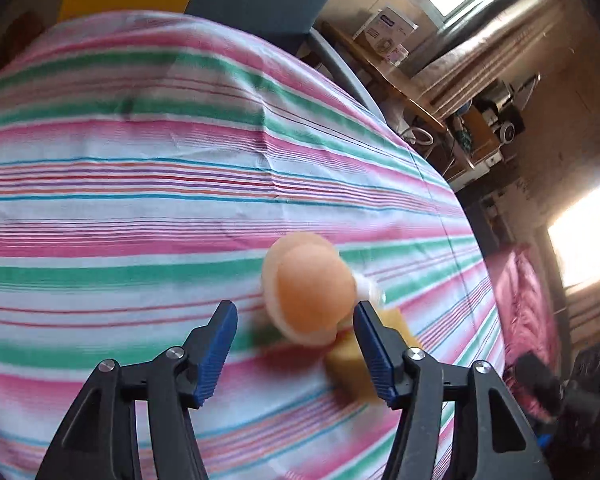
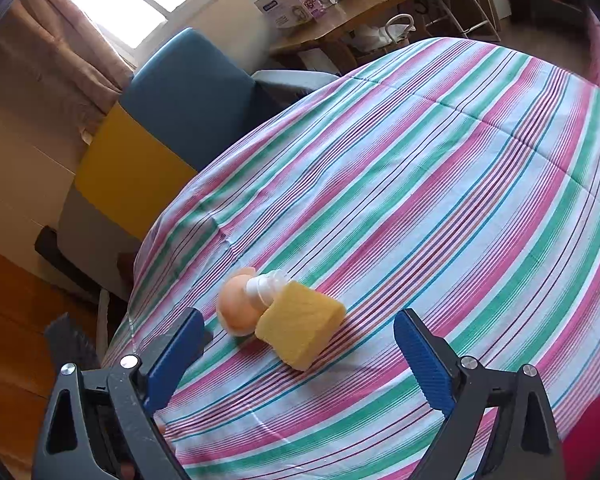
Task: Organize objects
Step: 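Grasp the orange egg toy with left gripper while right gripper grasps yellow sponge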
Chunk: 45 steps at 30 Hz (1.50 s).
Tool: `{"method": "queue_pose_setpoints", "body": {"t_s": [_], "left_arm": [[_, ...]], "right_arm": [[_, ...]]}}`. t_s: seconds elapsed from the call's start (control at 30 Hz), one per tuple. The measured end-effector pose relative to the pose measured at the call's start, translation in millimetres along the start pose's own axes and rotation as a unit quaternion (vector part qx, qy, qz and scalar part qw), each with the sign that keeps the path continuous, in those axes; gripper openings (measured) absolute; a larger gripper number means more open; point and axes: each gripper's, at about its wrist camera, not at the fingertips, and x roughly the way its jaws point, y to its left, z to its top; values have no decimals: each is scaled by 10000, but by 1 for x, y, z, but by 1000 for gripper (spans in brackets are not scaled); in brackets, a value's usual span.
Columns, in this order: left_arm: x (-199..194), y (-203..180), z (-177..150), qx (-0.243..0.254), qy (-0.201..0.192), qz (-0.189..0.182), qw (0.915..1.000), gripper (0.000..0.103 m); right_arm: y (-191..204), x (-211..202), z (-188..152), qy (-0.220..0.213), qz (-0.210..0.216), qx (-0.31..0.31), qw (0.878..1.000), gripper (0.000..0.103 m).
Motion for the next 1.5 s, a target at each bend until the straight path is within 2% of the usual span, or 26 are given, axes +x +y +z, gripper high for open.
{"method": "queue_pose_setpoints", "body": {"t_s": [0.23,0.27,0.3,0.37,0.43,0.5,0.7,0.83,1.03,1.2,1.5], "left_arm": [[33,3,13,-406,-81,-383,9984,59],[35,2,14,-434,-65,-422,9981,55],[36,1,13,-482,-33,-510,9975,44],[34,1,10,-495,9,-690,9964,39],[25,2,3,-335,-61,-610,9976,38],[14,8,-2,-383,-88,-615,9973,37],[-36,26,-30,-88,-264,-5,9996,36],[-66,34,-60,127,-390,325,9986,36],[-100,35,-98,352,-502,552,9966,36],[-124,22,-125,921,-732,1023,9878,36],[-154,12,-150,1332,-1056,1496,9740,36]], "right_arm": [[0,7,-2,108,-50,-31,9999,97],[0,9,-2,120,-72,-52,9999,97],[0,10,-2,127,-112,-81,9998,97],[0,13,-3,136,-205,-157,9996,97],[0,17,-3,184,-286,-240,9991,94],[-1,20,-4,209,-356,-284,9987,90],[-3,24,-5,242,-489,-339,9979,86],[-3,35,-10,467,-406,-345,9975,86],[5,53,-21,653,-441,-578,9952,86],[18,60,-27,565,-518,-964,9924,86],[29,85,-36,717,-754,-1349,9854,85]]}}
